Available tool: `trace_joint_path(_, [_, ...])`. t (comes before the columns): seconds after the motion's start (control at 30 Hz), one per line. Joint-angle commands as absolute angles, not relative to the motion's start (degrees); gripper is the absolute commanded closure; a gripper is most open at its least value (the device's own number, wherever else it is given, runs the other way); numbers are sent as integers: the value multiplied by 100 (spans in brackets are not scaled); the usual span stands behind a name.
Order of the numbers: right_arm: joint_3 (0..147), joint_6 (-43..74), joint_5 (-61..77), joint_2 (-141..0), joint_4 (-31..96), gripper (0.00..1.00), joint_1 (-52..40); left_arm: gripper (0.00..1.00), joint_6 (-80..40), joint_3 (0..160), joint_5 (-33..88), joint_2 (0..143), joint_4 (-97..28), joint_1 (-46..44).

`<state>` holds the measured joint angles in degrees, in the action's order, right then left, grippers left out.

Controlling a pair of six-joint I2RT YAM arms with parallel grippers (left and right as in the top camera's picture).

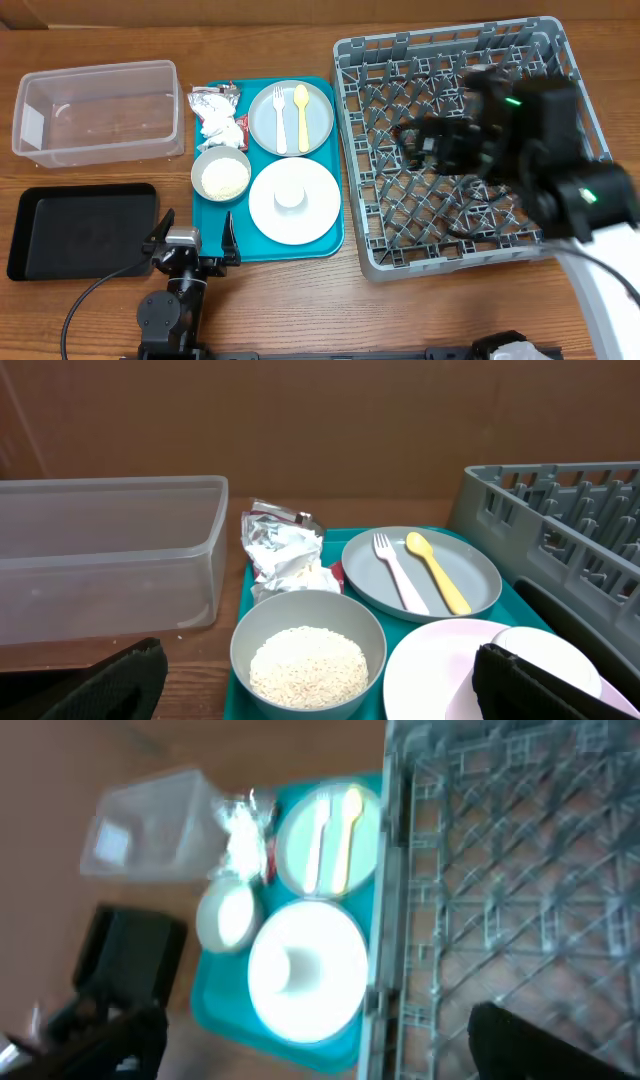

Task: Sort waste into correct bins and load items into the dishwasher rack
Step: 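Reach the right gripper over the white plate and grasp the white cup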

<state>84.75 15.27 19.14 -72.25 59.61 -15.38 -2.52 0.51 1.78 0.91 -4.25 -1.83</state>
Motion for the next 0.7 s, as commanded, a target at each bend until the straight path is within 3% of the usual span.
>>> trace_joint_path(0.0, [9085, 1435, 1151, -8136, 6200, 0, -2486, 0, -143, 27, 239, 71, -425, -152])
trace_joint_path(0.13, [9338, 884, 1092, -8897, 6381, 0, -3301, 0, -143, 27, 239, 71, -425, -152])
trace_joint_path(0.37, [9338, 897, 1225, -9625, 5732, 0, -4313, 0, -143, 27, 239, 71, -425, -152])
trace_joint_path(0.67, [9336, 886, 576, -10521, 5137, 15, -4821, 0, -143, 27, 239, 71, -425, -152])
